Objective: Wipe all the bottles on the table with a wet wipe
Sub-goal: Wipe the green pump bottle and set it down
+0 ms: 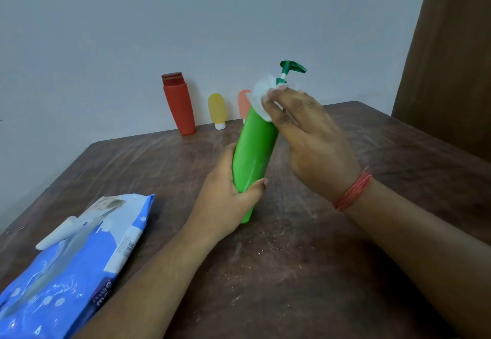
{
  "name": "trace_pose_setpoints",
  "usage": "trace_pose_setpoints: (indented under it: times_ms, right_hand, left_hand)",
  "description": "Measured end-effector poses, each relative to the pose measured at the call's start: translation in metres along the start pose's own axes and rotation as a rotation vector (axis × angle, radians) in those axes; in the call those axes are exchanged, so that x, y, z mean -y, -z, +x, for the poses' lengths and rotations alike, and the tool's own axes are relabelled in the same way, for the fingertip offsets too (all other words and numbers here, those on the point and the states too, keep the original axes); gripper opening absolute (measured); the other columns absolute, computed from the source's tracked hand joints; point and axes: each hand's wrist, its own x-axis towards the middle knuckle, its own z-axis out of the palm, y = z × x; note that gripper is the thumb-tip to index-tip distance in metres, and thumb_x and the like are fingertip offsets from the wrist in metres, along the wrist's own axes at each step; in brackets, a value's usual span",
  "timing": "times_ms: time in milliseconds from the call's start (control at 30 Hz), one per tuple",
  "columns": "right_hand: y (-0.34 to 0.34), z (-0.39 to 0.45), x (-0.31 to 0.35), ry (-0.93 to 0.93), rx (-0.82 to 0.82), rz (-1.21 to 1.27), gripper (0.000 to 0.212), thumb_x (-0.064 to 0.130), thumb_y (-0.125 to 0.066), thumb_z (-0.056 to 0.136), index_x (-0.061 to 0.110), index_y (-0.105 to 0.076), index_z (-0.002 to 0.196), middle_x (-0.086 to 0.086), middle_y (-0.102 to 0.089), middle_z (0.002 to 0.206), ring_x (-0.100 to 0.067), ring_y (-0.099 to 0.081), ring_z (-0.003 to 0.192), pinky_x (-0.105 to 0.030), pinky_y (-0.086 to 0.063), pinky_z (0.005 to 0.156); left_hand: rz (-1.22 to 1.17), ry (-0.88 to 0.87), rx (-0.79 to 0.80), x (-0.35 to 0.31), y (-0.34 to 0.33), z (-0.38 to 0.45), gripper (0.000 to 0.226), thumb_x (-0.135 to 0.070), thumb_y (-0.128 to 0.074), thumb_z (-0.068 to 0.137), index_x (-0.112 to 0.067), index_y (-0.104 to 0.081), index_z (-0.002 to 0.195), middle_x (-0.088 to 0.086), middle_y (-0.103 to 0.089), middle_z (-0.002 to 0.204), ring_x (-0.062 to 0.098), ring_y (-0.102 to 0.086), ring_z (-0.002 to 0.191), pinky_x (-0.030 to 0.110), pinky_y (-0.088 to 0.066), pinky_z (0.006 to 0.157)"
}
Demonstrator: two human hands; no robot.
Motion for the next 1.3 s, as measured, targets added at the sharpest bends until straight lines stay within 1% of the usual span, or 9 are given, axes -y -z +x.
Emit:
trace_pose_setpoints:
  times_ms: [133,300,433,633,767,933,1000,1133,1300]
  right_hand:
    - [-0.007,-0.011,0.02,0.271,0.135,0.066,0.04,-0.006,-0.036,0.097,-0.003,-0.061,0.129,-0.02,-0.057,0.137,-0.035,-0.048,0.133,-0.049,-0.039,0.11]
    - [-0.002,0.002,0.006,-0.022,0.029,0.019,0.049,-0.012,-0.039,0.093,-0.001,-0.052,0.139,-0.018,-0.049,0.145,-0.034,-0.041,0.139,-0.049,-0.04,0.109]
    - [-0.003,-0.009,0.023,0.23,0.125,0.077,0.039,-0.004,-0.035,0.098,-0.004,-0.064,0.123,-0.02,-0.062,0.127,-0.036,-0.053,0.126,-0.05,-0.04,0.109]
    - [-0.001,0.0,0.01,-0.007,0.041,-0.017,0.05,-0.011,-0.042,0.091,0.0,-0.053,0.139,-0.016,-0.052,0.141,-0.033,-0.042,0.138,-0.047,-0.039,0.11]
    - [-0.005,-0.006,0.031,0.247,0.138,0.051,0.042,-0.003,-0.035,0.094,-0.001,-0.065,0.123,-0.017,-0.064,0.123,-0.034,-0.055,0.124,-0.05,-0.035,0.112]
    - [0.001,0.004,0.003,0.07,0.037,-0.098,0.031,-0.002,-0.044,0.092,0.006,-0.071,0.105,-0.011,-0.067,0.098,-0.033,-0.062,0.101,-0.053,-0.033,0.111]
    - [0.0,-0.002,0.01,0.107,0.044,-0.049,0.031,-0.001,-0.043,0.094,0.004,-0.071,0.103,-0.012,-0.066,0.095,-0.034,-0.063,0.095,-0.054,-0.037,0.107]
    - [0.002,0.001,0.015,0.195,0.114,-0.025,0.047,0.004,-0.028,0.096,0.009,-0.073,0.105,-0.009,-0.068,0.096,-0.03,-0.064,0.094,-0.054,-0.031,0.114]
    - [0.001,0.0,-0.006,0.021,0.058,-0.134,0.037,-0.005,-0.042,0.088,0.008,-0.071,0.107,-0.008,-0.066,0.099,-0.031,-0.062,0.1,-0.055,-0.029,0.113]
  left_hand:
    - [0.009,0.026,-0.03,0.002,0.003,0.0,0.053,-0.025,-0.076,0.086,-0.043,-0.042,0.123,-0.022,-0.059,0.098,-0.019,-0.056,0.09,0.002,-0.042,0.07]
    - [0.102,-0.025,-0.032,0.001,-0.001,0.002,0.066,-0.027,-0.077,0.084,-0.03,-0.042,0.139,-0.025,-0.056,0.102,-0.015,-0.054,0.096,0.002,-0.039,0.072]
    - [0.101,-0.005,-0.045,0.005,0.0,0.0,0.061,-0.029,-0.077,0.084,-0.039,-0.042,0.132,-0.025,-0.059,0.1,-0.015,-0.056,0.094,0.004,-0.043,0.072]
    - [0.182,-0.022,-0.036,0.002,0.0,0.003,0.063,-0.034,-0.076,0.083,-0.036,-0.041,0.136,-0.019,-0.057,0.108,-0.001,-0.056,0.092,0.018,-0.047,0.073]
    - [0.091,0.018,-0.036,0.006,0.0,0.0,0.048,-0.03,-0.076,0.082,-0.035,-0.051,0.123,-0.017,-0.065,0.103,0.0,-0.063,0.095,0.02,-0.051,0.076]
    - [0.226,-0.03,0.018,-0.002,-0.003,0.0,0.064,-0.035,-0.075,0.08,-0.04,-0.044,0.136,-0.023,-0.057,0.112,-0.002,-0.057,0.096,0.019,-0.047,0.075]
    - [0.244,-0.024,0.019,-0.001,-0.003,-0.002,0.064,-0.037,-0.075,0.08,-0.042,-0.044,0.135,-0.025,-0.056,0.111,-0.003,-0.056,0.096,0.02,-0.046,0.074]
    - [0.23,0.018,0.001,0.0,0.0,-0.002,0.059,-0.039,-0.076,0.08,-0.042,-0.047,0.131,-0.02,-0.061,0.111,0.0,-0.06,0.096,0.027,-0.052,0.077]
    - [0.286,-0.005,0.009,-0.002,0.0,0.001,0.058,-0.04,-0.074,0.081,-0.041,-0.044,0.131,-0.023,-0.054,0.108,0.002,-0.057,0.095,0.031,-0.051,0.078]
